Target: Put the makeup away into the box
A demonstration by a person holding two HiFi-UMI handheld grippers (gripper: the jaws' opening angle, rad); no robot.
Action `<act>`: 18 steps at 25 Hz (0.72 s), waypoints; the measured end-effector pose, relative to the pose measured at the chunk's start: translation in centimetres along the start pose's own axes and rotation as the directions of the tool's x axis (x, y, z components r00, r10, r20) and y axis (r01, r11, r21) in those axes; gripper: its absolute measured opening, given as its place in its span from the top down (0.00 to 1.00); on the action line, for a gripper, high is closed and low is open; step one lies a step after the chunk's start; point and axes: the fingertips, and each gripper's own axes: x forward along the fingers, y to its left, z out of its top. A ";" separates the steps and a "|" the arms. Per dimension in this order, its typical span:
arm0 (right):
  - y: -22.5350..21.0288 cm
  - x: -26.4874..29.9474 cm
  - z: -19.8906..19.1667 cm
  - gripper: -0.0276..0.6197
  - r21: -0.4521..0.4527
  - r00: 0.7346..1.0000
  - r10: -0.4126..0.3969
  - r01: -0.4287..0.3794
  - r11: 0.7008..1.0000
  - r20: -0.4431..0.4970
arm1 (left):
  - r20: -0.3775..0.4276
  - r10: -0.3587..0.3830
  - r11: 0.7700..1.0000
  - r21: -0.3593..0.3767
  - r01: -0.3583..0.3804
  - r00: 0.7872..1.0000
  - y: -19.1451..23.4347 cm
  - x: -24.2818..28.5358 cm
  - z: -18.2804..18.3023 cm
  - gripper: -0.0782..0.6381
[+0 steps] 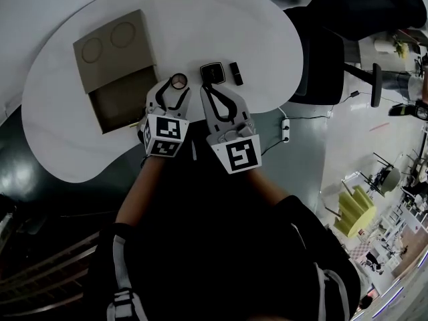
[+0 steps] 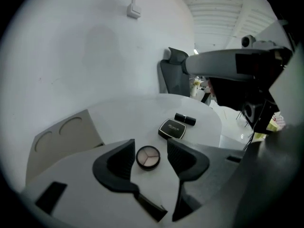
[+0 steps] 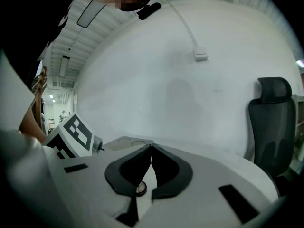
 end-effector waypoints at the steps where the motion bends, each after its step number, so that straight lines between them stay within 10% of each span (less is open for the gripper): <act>1: -0.1 0.1 -0.1 0.92 0.003 1.000 -0.001 0.001 1.000 -0.002 | -0.018 0.002 1.000 0.009 -0.002 1.000 0.0 0.3 -0.2 0.59; 18: -1.0 1.6 -0.5 0.92 0.024 1.000 0.020 -0.020 1.000 -0.016 | -0.313 -0.024 0.997 0.060 0.045 0.949 0.2 4.1 -3.1 0.54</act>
